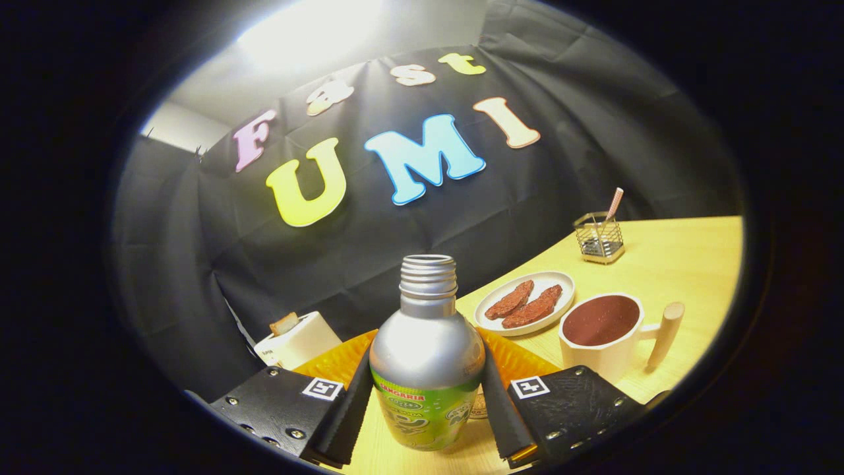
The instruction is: Take the bottle from table, then pour the juice into the cup, finally place the bottle on the coaster
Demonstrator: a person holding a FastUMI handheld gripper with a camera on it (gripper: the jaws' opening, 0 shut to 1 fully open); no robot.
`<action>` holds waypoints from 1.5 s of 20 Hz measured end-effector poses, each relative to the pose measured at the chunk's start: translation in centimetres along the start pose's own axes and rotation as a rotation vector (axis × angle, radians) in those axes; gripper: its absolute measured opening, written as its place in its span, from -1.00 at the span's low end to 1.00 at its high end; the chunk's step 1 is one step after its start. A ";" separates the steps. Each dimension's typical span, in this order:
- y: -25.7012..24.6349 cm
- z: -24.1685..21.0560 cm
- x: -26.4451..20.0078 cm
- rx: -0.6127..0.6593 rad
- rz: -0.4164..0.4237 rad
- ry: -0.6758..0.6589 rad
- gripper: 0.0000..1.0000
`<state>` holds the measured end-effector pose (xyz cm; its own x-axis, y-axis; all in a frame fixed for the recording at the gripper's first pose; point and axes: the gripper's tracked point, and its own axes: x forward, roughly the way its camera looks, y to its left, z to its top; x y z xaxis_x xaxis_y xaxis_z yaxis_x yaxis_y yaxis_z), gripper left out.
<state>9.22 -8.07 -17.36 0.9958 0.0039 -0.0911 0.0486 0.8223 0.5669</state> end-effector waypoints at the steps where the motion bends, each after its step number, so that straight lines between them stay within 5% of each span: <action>1: -0.3 0.4 0.1 0.054 0.007 -0.008 0.55; 6: -2.9 0.1 0.5 0.255 -0.016 0.001 0.55; 18: -3.1 0.7 0.5 0.725 0.076 -0.064 0.55; 30: -4.3 0.5 0.0 0.947 0.092 -0.124 0.55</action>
<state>9.04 -11.86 -19.41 0.9973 -0.0590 0.0435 -0.0424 0.0200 0.9989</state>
